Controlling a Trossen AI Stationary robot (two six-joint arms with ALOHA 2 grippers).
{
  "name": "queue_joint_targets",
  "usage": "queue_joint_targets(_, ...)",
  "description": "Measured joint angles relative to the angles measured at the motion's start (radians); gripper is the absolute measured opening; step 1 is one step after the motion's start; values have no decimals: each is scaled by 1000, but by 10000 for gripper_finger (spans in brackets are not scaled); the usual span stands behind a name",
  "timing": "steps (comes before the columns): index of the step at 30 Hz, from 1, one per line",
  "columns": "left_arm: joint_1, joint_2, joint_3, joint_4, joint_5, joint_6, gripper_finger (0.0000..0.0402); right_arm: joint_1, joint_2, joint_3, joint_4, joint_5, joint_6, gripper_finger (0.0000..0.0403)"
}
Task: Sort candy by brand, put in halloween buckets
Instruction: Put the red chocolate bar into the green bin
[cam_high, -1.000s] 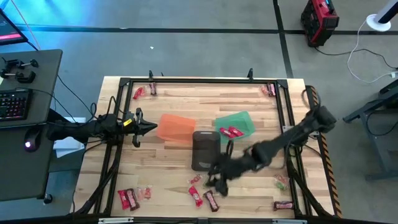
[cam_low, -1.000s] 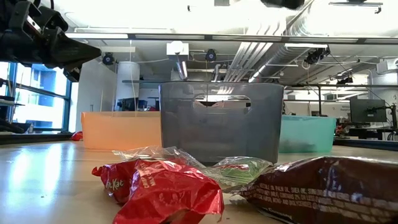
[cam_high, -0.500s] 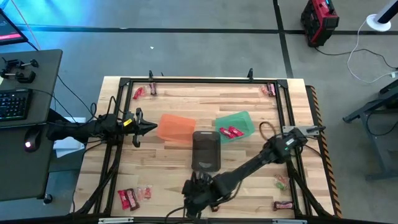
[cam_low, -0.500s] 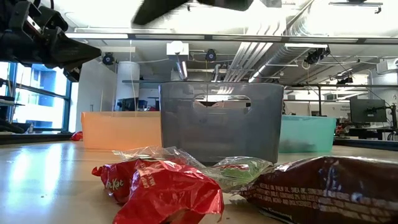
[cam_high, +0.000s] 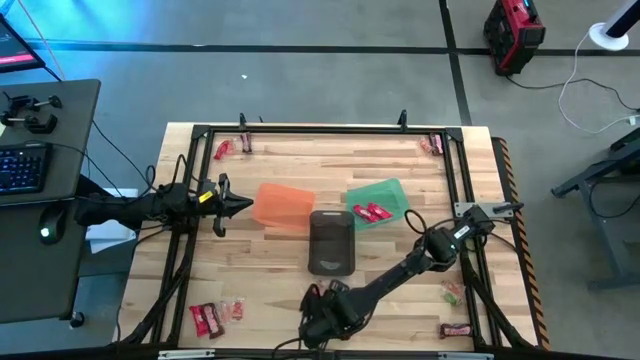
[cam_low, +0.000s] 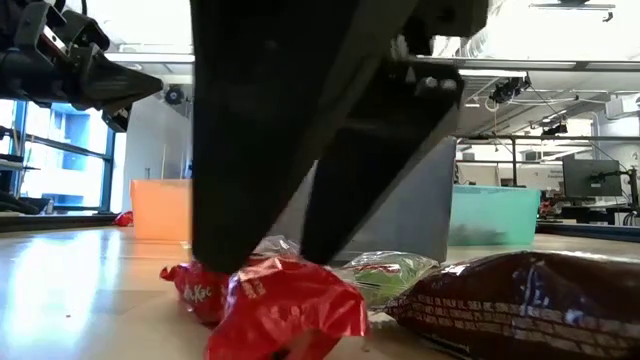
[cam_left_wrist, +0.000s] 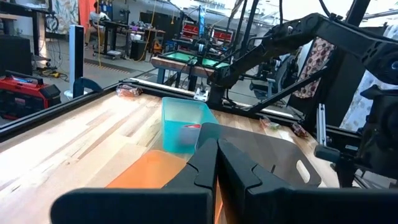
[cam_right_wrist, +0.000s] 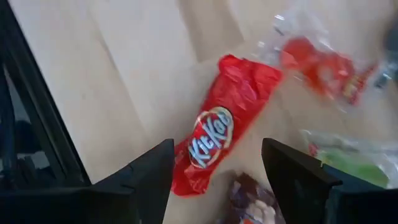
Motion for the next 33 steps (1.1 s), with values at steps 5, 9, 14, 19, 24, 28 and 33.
queue_joint_targets(5,0,0,0,0,0,0,1,0,0,-49,50,-6,-38,235)
queue_joint_targets(9,0,0,0,0,0,0,1,0,-6,-86,44,6,-17,229)
queue_joint_targets(14,0,0,0,0,0,0,1,-2,-4,-68,8,1,-29,128)
queue_joint_targets(19,0,0,0,0,0,0,1,-8,4,79,-33,-42,-130,22)
queue_joint_targets(24,0,0,0,0,0,0,1,-18,-116,84,-54,16,-150,31)
queue_joint_targets(28,0,0,0,1,0,0,1,-36,-266,36,-265,227,-72,9)
queue_joint_targets(33,0,0,0,0,0,0,1,-104,-407,-92,-445,342,14,20)
